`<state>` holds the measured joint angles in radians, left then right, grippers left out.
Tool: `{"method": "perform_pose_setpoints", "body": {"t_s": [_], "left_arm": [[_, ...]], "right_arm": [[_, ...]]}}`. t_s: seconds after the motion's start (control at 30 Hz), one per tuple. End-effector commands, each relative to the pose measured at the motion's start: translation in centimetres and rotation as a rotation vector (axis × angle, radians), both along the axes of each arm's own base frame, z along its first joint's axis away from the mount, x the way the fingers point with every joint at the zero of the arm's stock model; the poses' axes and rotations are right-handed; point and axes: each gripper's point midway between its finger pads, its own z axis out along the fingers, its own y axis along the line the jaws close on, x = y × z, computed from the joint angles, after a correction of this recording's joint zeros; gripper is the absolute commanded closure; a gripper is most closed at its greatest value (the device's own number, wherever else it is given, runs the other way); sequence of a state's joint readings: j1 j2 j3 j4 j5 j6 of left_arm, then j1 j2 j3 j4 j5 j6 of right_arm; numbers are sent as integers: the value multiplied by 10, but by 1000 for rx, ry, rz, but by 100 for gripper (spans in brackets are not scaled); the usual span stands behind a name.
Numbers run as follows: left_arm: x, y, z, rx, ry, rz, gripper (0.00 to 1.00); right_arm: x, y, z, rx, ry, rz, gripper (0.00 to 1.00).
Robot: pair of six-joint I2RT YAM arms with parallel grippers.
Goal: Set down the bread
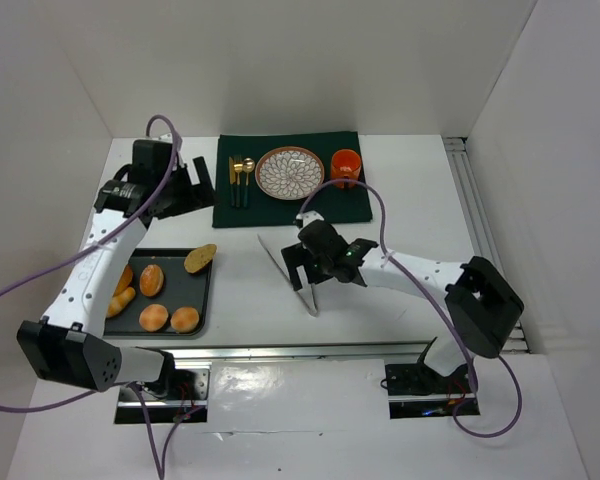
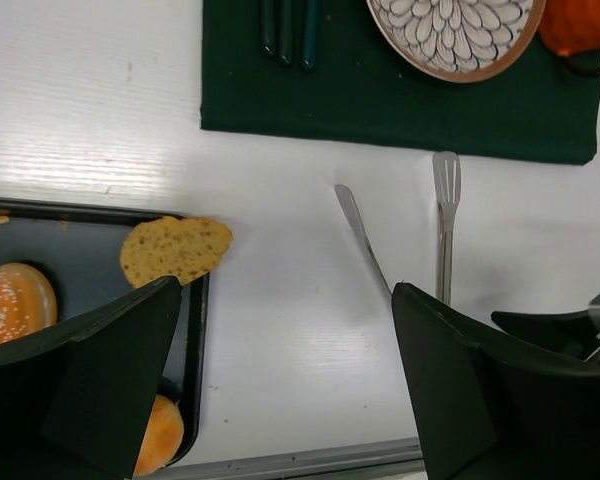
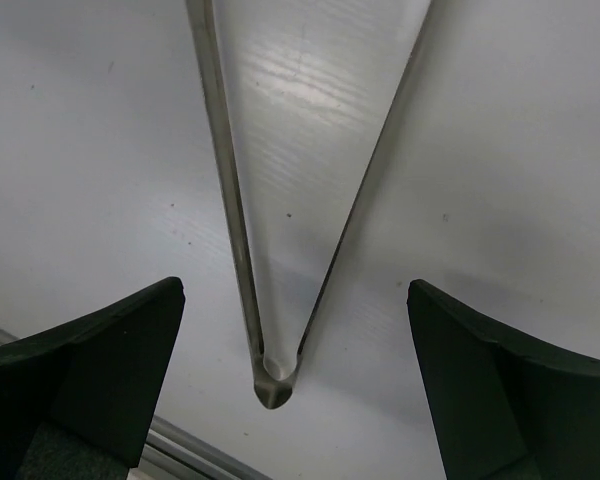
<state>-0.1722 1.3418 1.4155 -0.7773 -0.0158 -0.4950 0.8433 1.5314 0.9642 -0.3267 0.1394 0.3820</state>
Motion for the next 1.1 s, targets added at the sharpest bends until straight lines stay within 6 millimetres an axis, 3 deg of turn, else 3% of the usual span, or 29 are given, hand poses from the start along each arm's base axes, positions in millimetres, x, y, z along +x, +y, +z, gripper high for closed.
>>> {"method": "perform_pose_setpoints", "body": {"t_s": [0.0, 0.1, 0.13, 0.33, 0.37, 0.53, 0.6, 0.63, 0.7, 0.73, 0.8, 0.87, 0.9, 1.0, 1.07], "left_arm": [[-6, 15, 9, 15, -38, 6, 0], [-7, 19, 8, 2, -27, 10, 0], [-8, 16, 9, -8, -26, -1, 0], [-7, 22, 9, -8, -26, 18, 0], [-7, 22, 9, -8, -26, 18, 0], [-10, 24, 4, -14, -15, 19, 0], [-10, 24, 4, -8, -16, 13, 0], [-10, 28, 4, -8, -16, 23, 0], [-11, 28, 7, -2, -28, 17, 0], [-11, 32, 7, -2, -28, 28, 0], [-14, 31, 8, -1, -29, 14, 0], [-14, 35, 17, 7, -29, 17, 0], [-14, 40, 22, 16, -34, 35, 0], [-13, 60, 30, 40, -33, 124, 0], [-17, 66, 45, 31, -79, 150, 0]], "right_arm": [[-5, 21, -5, 42, -12, 139, 0], [-8, 28, -14, 37, 2, 184, 0], [-12, 29, -26, 15, 25, 193, 0], [-1, 43, -41, 8, 20, 166, 0], [-2, 41, -51, -18, 29, 152, 0], [31, 38, -50, -95, -102, -24, 0], [37, 40, -50, -98, -113, -58, 4], [38, 37, -55, -114, -114, -64, 17], [38, 44, -44, -90, -131, -58, 30], [40, 41, -39, -97, -145, -70, 46], [38, 40, -23, -79, -175, -86, 60], [31, 41, -8, -75, -205, -54, 65], [30, 44, 12, -29, -227, -41, 67], [19, 55, 42, 23, -219, 28, 67], [9, 65, 55, 59, -170, 86, 67]]}}
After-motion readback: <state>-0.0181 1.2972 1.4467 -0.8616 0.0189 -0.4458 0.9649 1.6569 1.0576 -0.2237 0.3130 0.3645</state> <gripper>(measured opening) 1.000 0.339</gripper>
